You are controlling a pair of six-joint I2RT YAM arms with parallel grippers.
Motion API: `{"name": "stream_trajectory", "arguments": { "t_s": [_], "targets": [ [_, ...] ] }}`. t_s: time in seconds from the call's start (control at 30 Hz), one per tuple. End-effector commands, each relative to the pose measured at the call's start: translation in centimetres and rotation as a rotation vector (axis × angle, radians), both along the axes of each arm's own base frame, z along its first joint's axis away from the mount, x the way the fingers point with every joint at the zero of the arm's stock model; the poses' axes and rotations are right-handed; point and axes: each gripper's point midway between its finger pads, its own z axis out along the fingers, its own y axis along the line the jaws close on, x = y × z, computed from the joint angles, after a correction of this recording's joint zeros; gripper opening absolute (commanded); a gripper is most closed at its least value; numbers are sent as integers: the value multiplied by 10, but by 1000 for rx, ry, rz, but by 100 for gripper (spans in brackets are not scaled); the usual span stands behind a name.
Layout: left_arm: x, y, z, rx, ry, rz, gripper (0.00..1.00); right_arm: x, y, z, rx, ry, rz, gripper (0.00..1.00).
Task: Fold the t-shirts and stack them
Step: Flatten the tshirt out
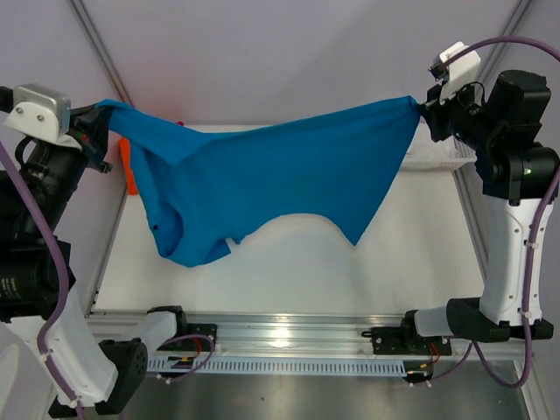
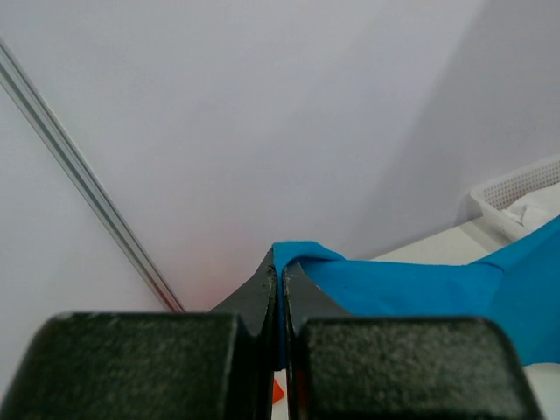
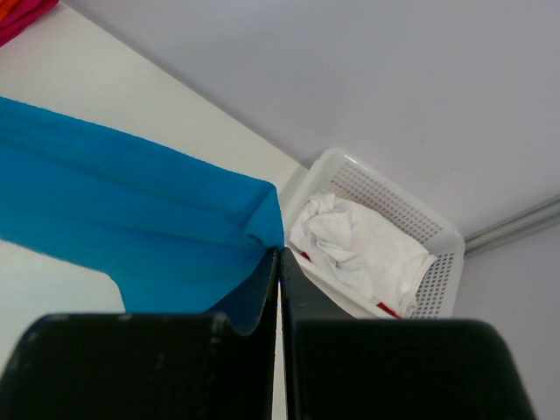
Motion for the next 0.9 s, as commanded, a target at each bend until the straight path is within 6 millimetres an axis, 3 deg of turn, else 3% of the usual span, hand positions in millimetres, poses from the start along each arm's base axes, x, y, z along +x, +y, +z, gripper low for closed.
{"name": "stream_trajectory", "arguments": {
  "t_s": [0.0, 0.23, 0.5, 0.63, 0.73, 0.77, 0.87],
  "targets": [
    [-21, -5, 10, 11, -26, -18, 0, -29, -2, 11, 1, -13, 11, 0],
    [-53, -22, 6, 62, -22, -102, 0, -58, -2, 7, 2, 5, 20, 0],
    [-99, -21, 18, 47, -74, -71, 0, -104, -11, 40, 19, -77, -24, 0],
    [-112, -21, 24, 44, -100, -64, 0, -102, -17, 36, 7, -64, -53, 0],
    [-96, -17, 25, 44, -89, -48, 0, -92, -14, 32, 16, -41, -40, 0],
    [-70, -14, 11, 39, -22, -48, 0, -87, -13, 31, 19, -36, -39, 0],
    [-28, -7, -5, 28, 60, -27, 0, -57, -14, 15, 19, 12, -44, 0]
  ]
}}
